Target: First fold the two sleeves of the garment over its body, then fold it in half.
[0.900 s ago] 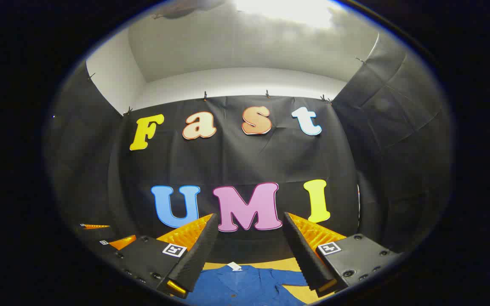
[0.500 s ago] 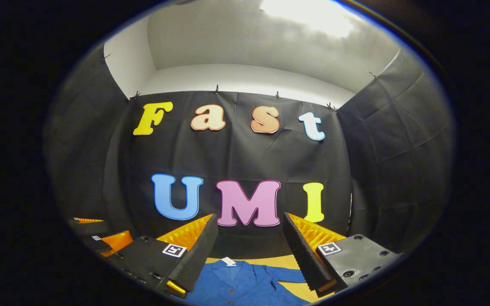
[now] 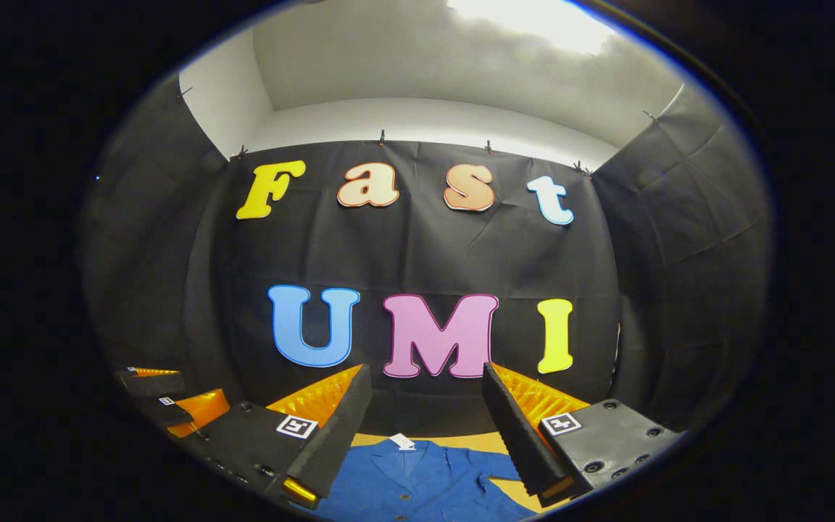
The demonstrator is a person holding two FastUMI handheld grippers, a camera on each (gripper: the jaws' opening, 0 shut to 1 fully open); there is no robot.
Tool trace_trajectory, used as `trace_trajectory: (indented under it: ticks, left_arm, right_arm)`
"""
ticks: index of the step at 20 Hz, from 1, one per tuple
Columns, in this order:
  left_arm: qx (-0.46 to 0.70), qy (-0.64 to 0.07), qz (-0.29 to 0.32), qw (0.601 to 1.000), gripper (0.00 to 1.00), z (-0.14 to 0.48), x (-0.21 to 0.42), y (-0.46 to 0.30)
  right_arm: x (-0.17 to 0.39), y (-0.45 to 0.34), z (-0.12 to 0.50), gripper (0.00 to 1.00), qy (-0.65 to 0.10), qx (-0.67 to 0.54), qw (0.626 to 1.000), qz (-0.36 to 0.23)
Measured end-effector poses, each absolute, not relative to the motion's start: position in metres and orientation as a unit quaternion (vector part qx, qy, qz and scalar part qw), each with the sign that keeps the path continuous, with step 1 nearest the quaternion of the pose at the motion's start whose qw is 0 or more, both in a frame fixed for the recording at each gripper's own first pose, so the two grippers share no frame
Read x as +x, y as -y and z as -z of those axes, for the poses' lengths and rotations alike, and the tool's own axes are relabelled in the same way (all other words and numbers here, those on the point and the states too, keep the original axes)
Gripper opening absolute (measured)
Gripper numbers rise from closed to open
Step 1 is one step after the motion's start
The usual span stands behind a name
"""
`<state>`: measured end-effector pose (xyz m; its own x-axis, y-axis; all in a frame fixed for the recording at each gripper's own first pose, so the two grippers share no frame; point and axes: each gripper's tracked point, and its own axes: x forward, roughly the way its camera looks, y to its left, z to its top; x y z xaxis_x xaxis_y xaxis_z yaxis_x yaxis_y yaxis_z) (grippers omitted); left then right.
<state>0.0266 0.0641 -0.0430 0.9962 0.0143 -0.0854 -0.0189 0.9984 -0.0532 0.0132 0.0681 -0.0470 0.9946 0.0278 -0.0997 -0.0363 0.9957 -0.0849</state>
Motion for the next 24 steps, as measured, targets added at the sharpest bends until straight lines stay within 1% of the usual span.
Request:
trace_trajectory:
  ticks: [2,3,4,5,13,16,19,24]
  left_arm:
    - [-0.026,-0.047,-0.007,0.999,0.82,0.045,0.032,-0.059]
    - [-0.025,-0.047,-0.006,0.999,0.82,0.045,0.034,-0.058]
    - [-0.025,-0.046,-0.003,0.999,0.82,0.046,0.035,-0.056]
    - [-0.025,-0.045,0.0,0.999,0.82,0.047,0.037,-0.054]
    - [-0.02,-0.047,0.034,0.998,0.82,0.052,0.042,-0.04]
    - [-0.038,-0.043,0.055,0.997,0.82,0.047,0.042,-0.031]
    - [-0.026,-0.035,0.058,0.997,0.82,0.044,0.043,-0.03]
    - [-0.028,-0.036,0.061,0.997,0.82,0.047,0.05,-0.032]
  right_arm:
    - [0.017,-0.067,0.047,0.96,-0.047,-0.046,0.998,-0.019]
    - [0.019,-0.065,0.048,0.85,-0.047,-0.047,0.998,-0.018]
    - [0.019,-0.062,0.049,0.85,-0.049,-0.046,0.998,-0.018]
    - [0.018,-0.061,0.051,0.96,-0.052,-0.046,0.998,-0.015]
    - [0.009,-0.051,0.055,0.96,-0.061,-0.057,0.997,0.002]
    - [0.008,-0.051,0.059,0.96,-0.066,-0.056,0.996,0.003]
    - [0.01,-0.058,0.062,0.96,-0.076,-0.048,0.996,-0.002]
    - [0.024,-0.071,0.056,0.96,-0.066,-0.048,0.997,-0.015]
